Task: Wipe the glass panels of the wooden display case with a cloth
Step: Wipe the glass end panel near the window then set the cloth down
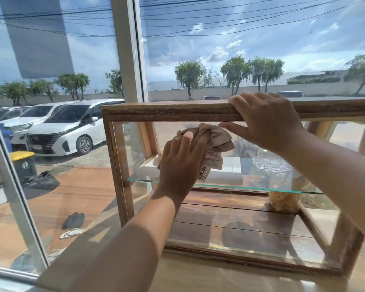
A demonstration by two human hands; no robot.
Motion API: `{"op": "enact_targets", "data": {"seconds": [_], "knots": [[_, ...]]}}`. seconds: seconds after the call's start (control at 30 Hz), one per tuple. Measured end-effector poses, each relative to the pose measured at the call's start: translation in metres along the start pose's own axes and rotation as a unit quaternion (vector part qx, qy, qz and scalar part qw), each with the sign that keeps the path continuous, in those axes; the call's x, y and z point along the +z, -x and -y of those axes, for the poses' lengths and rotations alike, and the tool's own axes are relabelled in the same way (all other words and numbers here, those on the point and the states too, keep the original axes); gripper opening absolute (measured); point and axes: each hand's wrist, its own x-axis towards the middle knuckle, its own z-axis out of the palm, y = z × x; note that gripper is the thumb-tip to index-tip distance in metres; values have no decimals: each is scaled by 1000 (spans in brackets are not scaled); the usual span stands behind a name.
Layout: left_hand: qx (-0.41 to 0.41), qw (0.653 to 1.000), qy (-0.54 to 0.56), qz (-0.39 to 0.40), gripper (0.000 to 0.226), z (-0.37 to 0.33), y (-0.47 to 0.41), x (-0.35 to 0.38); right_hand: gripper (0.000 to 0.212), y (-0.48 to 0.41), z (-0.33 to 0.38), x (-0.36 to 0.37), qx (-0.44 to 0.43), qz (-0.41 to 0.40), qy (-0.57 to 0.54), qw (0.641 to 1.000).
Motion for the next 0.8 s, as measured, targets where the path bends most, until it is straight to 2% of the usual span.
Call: {"op": "enact_targets", "data": {"seconds": [0.1, 0.27, 0.33, 0.4, 0.43, 0.5, 0.57, 0.63, 0.73, 0.8], "knots": [[-5, 1000, -13, 12, 32, 30, 10, -3, 58, 1, 1, 1, 13, -5, -3, 1000], [-214, 976, 15, 28, 37, 66, 39, -19, 59, -1, 18, 8, 68, -18, 43, 997], [-271, 962, 34, 26, 39, 55, 35, -20, 60, -3, 21, 10, 77, -27, 51, 995], [-284, 958, 28, 26, 34, 38, 22, -17, 60, -3, 21, 11, 76, -31, 46, 996], [-255, 966, 15, 28, 31, 29, 14, -15, 60, -2, 21, 11, 75, -33, 43, 996], [-139, 990, -3, 27, 26, 11, 1, -8, 60, -2, 20, 12, 77, -38, 48, 995], [-44, 999, -7, 14, 29, -3, -9, -2, 62, -2, 20, 13, 77, -44, 54, 995], [6, 1000, -11, 24, 34, -7, -7, -1, 62, -1, 19, 13, 72, -47, 55, 995], [139, 988, -18, 72, 36, 17, 12, -5, 61, 0, 19, 12, 68, -46, 55, 995], [170, 981, -37, 84, 34, 49, 23, -13, 61, 0, 19, 12, 70, -43, 52, 995]]}}
